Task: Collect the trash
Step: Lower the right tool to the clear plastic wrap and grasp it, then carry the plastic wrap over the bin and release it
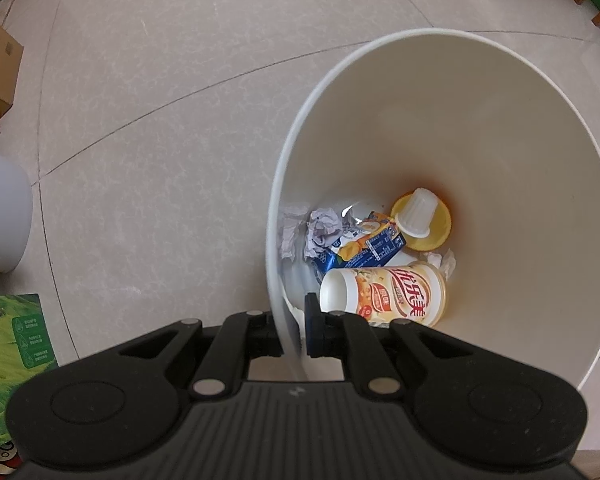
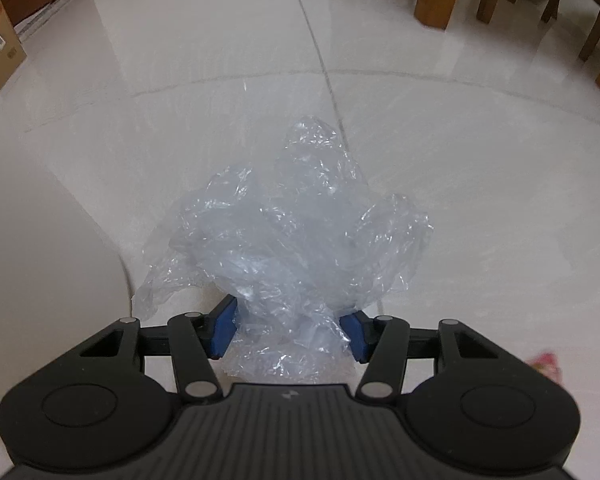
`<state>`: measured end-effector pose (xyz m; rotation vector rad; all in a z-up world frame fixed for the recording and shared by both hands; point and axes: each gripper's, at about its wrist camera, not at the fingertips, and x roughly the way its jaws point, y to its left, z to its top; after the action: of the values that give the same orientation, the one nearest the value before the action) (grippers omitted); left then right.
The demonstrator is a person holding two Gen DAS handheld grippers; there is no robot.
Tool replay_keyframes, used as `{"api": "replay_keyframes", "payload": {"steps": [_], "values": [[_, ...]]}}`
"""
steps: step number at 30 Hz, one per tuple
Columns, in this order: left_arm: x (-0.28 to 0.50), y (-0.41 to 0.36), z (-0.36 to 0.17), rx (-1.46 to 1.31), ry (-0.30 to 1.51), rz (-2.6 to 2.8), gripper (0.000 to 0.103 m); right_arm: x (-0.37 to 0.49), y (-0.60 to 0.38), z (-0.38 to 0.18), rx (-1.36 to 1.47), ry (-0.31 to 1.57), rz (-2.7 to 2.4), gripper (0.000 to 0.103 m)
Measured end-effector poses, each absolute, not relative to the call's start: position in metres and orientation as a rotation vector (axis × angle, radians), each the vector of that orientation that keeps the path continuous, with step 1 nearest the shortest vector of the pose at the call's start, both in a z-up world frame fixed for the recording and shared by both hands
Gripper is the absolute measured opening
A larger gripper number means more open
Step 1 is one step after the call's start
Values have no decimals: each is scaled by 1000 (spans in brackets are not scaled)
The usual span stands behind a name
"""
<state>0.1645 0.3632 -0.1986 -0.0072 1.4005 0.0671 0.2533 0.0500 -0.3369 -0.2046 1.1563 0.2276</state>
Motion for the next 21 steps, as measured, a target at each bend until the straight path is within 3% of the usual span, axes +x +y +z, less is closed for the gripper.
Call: {"api": "replay_keyframes", "payload": {"steps": [14,21], "values": [[167,366,-199,-11,1412,60,7,197,86,-130,-309,1040,368,60],[166,367,-199,-22,1413,57,7,191,143,-94,-320,1009,495,61]]}}
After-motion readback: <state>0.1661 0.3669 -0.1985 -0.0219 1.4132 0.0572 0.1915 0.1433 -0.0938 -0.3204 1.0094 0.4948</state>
